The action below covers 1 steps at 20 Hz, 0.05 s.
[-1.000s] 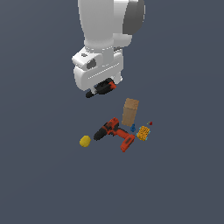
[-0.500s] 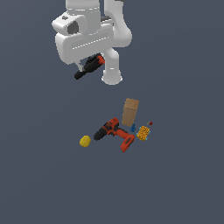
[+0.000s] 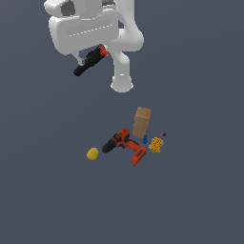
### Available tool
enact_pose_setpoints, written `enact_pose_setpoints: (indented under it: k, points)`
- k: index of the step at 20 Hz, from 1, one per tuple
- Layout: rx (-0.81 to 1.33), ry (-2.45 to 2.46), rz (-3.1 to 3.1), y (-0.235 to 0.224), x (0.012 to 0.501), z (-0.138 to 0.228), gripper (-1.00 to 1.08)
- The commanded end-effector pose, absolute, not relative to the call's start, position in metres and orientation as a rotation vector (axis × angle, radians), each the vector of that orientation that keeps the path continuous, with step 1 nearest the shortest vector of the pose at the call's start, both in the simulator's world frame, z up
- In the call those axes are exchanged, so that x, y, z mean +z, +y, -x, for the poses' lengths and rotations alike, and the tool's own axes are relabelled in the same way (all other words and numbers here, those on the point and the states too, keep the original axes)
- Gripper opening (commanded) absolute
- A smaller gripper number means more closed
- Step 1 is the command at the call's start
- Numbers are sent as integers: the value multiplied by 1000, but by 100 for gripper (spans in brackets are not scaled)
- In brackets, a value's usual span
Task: Pick up a designated object from a clutter of objects.
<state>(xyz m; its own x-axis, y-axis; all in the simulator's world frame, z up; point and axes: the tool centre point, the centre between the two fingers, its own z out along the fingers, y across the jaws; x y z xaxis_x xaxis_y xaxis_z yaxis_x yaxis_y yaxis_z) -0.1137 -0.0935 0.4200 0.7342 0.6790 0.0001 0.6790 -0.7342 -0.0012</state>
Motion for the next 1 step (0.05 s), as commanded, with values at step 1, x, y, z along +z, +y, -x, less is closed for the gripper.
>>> enact_pose_setpoints:
  k: [1]
  points:
    - [0, -1146, 2925, -95, 423, 114, -100]
